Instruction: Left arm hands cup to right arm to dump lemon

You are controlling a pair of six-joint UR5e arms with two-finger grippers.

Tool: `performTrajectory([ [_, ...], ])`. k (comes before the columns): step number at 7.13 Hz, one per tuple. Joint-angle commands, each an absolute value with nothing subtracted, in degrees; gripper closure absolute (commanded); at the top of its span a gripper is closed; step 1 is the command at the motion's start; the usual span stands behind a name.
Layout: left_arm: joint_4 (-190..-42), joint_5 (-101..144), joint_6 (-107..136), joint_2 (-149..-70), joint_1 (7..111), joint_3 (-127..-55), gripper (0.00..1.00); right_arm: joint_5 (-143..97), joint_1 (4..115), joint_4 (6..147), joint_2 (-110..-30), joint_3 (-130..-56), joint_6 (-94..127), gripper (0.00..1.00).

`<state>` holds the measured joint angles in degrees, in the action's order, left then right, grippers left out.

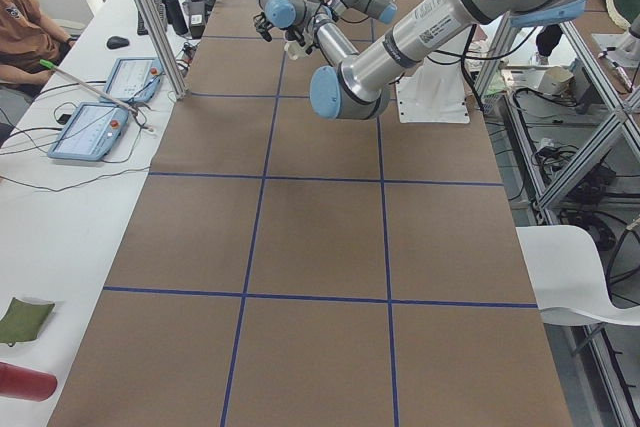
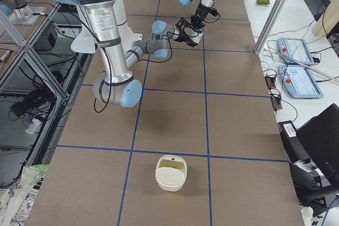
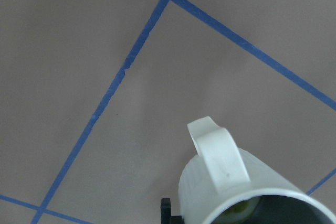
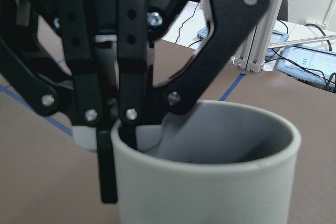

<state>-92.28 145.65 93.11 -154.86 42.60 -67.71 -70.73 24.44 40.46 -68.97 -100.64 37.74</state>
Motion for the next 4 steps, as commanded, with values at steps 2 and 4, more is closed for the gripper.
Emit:
performTrajectory([
  [2, -92.28, 146.60, 93.08, -154.60, 42.54, -68.03, 1.00, -70.75, 24.43, 40.43, -69.08, -100.63, 37.71, 0.00],
  [4, -92.28, 146.60, 92.64, -154.51, 42.63, -68.11, 0.88, -70.75, 24.35, 40.26, -68.82, -100.90, 37.97, 0.26],
])
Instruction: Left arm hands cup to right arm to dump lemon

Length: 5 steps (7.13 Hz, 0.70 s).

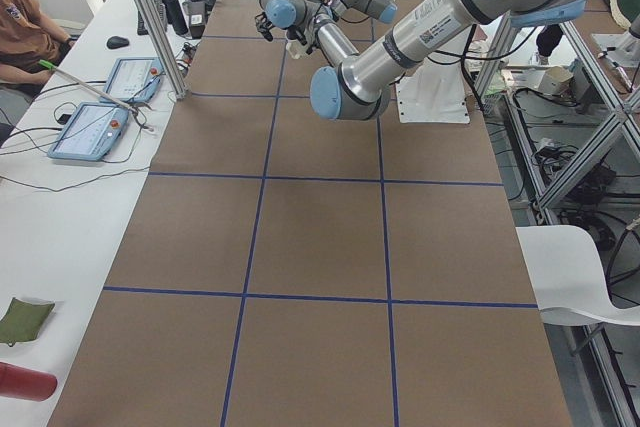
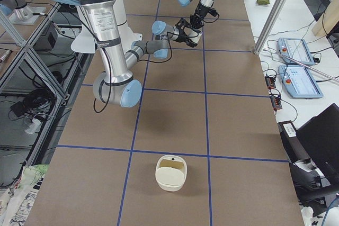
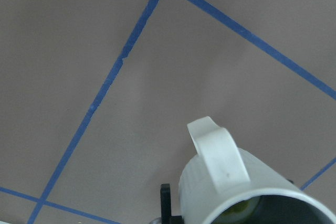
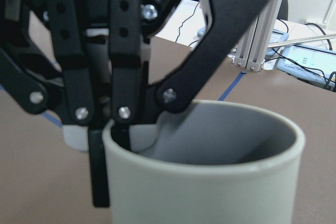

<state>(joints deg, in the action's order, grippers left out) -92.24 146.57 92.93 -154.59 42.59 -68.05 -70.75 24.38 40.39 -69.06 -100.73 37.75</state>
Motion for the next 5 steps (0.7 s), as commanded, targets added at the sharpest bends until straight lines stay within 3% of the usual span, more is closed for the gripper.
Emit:
performTrajectory([
  [1, -92.72, 146.08, 92.55, -154.42, 42.63, -68.99, 0.01, -70.75, 24.35, 40.25, -69.08, -101.16, 38.58, 0.79],
  [2, -92.81, 145.90, 92.55, -154.34, 42.89, -70.13, 0.00, -70.84, 24.35, 40.25, -69.17, -101.16, 38.58, 0.87],
  [5, -92.81, 145.90, 92.55, -154.34, 44.38, -70.14, 0.00, -70.75, 24.35, 40.25, -69.26, -101.16, 38.58, 0.88],
])
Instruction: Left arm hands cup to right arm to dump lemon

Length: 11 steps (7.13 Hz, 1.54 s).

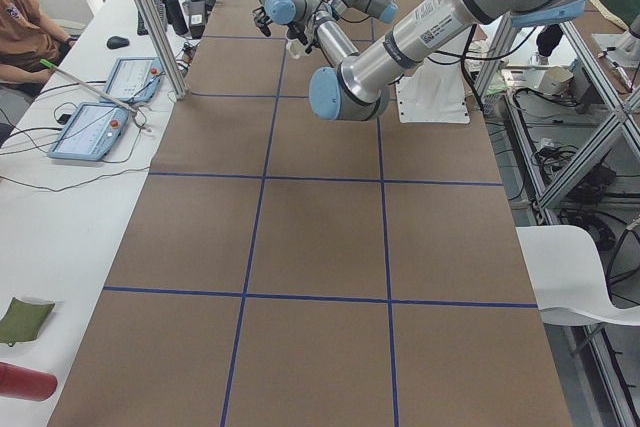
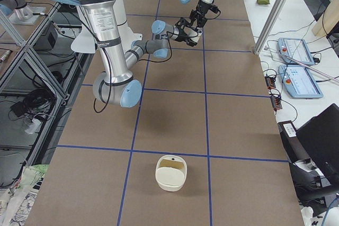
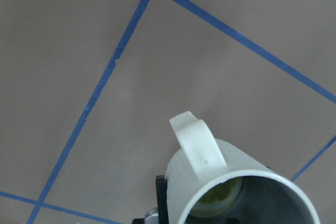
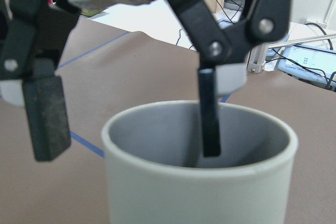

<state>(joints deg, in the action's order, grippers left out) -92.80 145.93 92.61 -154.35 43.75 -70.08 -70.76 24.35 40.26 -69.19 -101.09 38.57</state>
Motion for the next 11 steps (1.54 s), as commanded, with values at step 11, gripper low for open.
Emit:
performTrajectory([
  [11, -92.37, 145.46, 92.55, -152.84, 51.94, -71.63, 0.00, -64.60, 38.50, 8.45, -112.56, -99.89, 51.79, 0.96],
])
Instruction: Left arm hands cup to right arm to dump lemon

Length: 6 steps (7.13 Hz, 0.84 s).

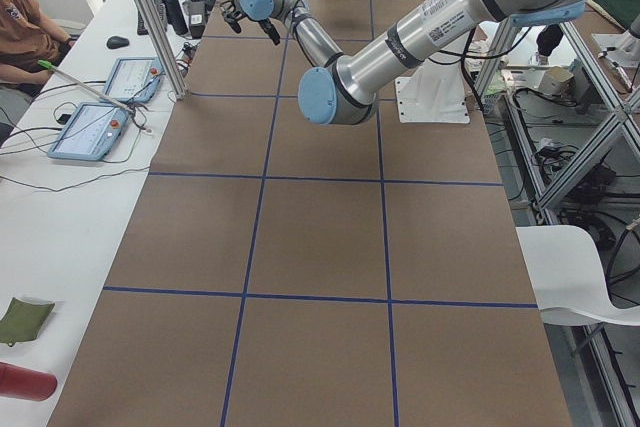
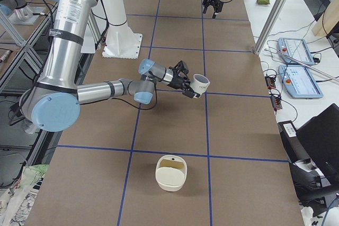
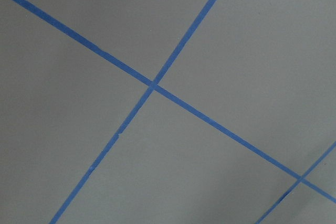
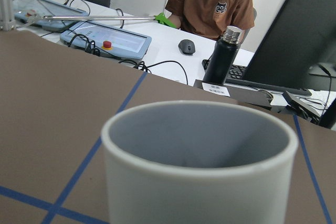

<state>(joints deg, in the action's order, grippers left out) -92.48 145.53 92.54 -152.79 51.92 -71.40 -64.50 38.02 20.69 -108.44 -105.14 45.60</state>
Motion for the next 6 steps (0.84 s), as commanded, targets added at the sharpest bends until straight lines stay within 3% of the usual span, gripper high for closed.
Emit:
performTrajectory([
  [1, -92.37, 145.11, 92.55, -152.93, 51.94, -71.80, 0.00, -64.77, 38.50, -0.26, -112.76, -94.01, 57.86, 0.96],
  [6, -92.37, 144.14, 92.64, -153.28, 51.86, -72.77, 0.00, -71.72, 39.20, -40.73, -115.74, -69.38, 72.42, 0.96],
])
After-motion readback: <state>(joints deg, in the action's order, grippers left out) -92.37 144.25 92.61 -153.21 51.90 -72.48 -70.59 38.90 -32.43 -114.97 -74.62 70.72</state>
